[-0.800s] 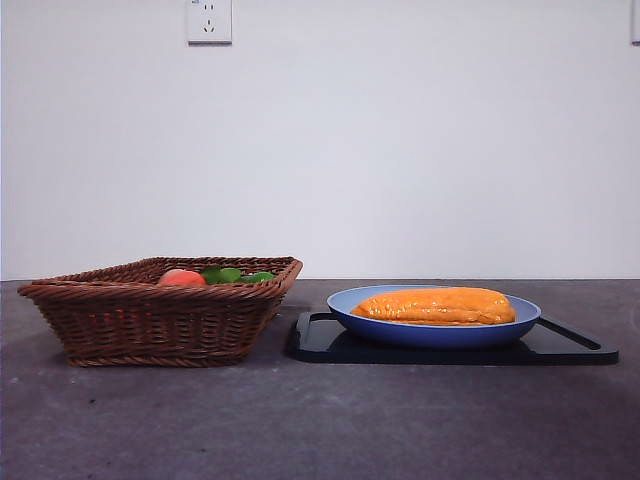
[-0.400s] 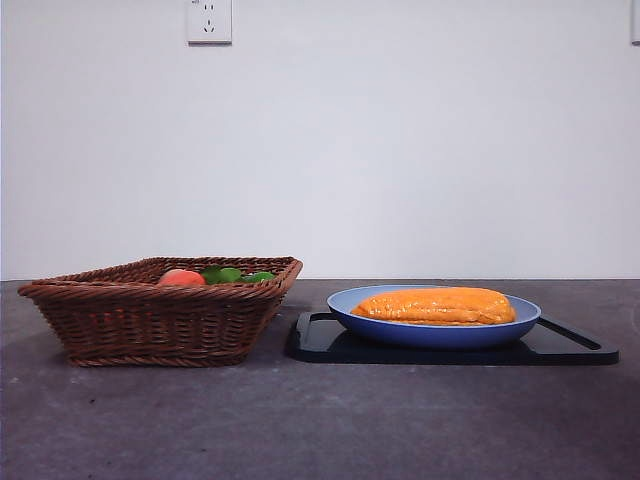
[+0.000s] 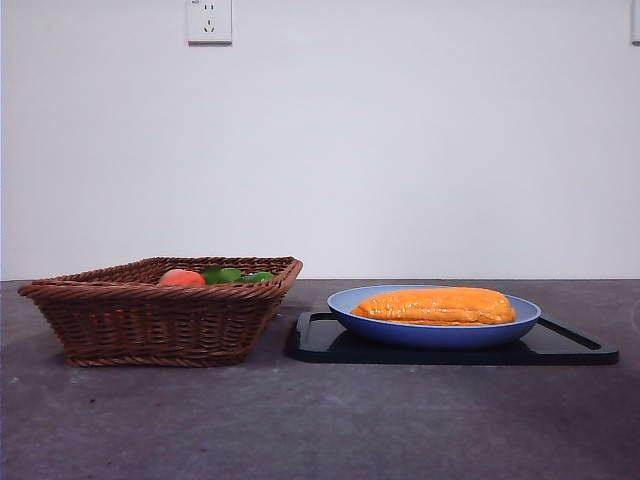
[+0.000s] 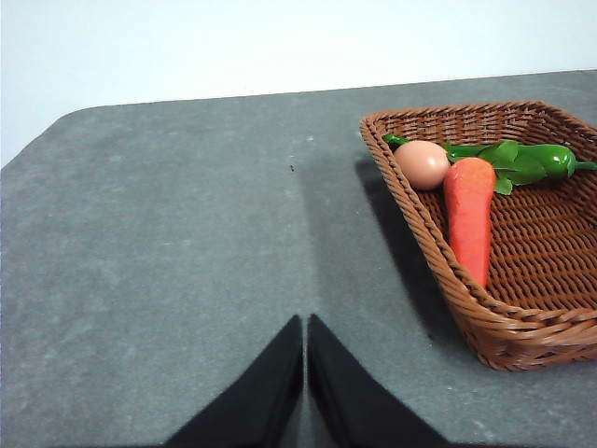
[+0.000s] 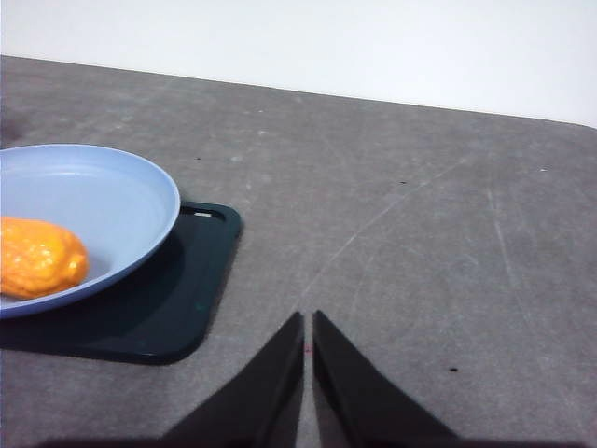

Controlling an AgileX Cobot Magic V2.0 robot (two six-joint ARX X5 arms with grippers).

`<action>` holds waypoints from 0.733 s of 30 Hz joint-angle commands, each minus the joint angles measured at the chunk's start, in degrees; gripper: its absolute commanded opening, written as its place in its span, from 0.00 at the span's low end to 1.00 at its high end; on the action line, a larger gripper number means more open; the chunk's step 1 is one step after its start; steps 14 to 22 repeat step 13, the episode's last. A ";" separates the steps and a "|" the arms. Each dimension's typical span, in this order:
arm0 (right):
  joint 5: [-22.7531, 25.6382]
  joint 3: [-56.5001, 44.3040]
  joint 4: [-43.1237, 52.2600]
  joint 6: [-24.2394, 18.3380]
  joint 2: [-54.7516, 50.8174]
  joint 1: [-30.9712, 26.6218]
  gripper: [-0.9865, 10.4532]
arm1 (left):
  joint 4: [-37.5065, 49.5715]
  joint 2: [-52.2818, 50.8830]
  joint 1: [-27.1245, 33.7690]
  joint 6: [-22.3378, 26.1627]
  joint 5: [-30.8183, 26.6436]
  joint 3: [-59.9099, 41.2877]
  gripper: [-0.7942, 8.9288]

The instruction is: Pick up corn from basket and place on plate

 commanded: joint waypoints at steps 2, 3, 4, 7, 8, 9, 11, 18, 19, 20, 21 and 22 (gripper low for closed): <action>0.09 -0.35 0.09 0.76 -0.09 -0.09 0.09 | -0.83 -0.02 0.22 -0.28 -0.09 -1.33 0.09; 0.11 -0.35 0.39 0.76 -0.09 -0.09 0.09 | -0.83 -0.02 0.22 -0.26 -0.09 -1.33 0.09; 0.09 -0.33 0.48 0.76 -0.09 -0.09 0.09 | -0.79 -0.02 0.22 -0.26 -0.09 -1.33 0.09; 0.11 -0.33 0.42 0.76 -0.09 -0.09 0.09 | -0.83 -0.02 0.22 -0.28 -0.09 -1.33 0.09; 0.11 -0.33 0.44 0.76 -0.09 -0.09 0.09 | -0.79 -0.02 0.22 -0.26 -0.09 -1.33 0.09; 0.11 -0.33 0.42 0.76 -0.09 -0.09 0.09 | -0.79 -0.02 0.22 -0.28 -0.09 -1.33 0.09; 0.09 -0.33 0.44 0.76 -0.09 -0.09 0.09 | -0.81 -0.02 0.22 -0.28 -0.09 -1.33 0.09; 0.11 -0.33 0.42 0.76 -0.09 -0.09 0.09 | -0.79 -0.02 0.22 -0.26 -0.09 -1.33 0.09; 0.11 -0.33 0.42 0.76 -0.09 -0.09 0.09 | -0.79 -0.02 0.22 -0.26 -0.09 -1.33 0.09; 0.11 -0.33 0.42 0.76 -0.09 -0.09 0.09 | -0.79 -0.02 0.22 -0.26 -0.09 -1.33 0.09; 0.11 -0.33 0.42 0.76 -0.09 -0.09 0.09 | -0.79 -0.02 0.22 -0.26 -0.09 -1.33 0.09; 0.11 -0.33 0.42 0.76 -0.09 -0.09 0.09 | -0.79 -0.02 0.22 -0.26 -0.09 -1.33 0.09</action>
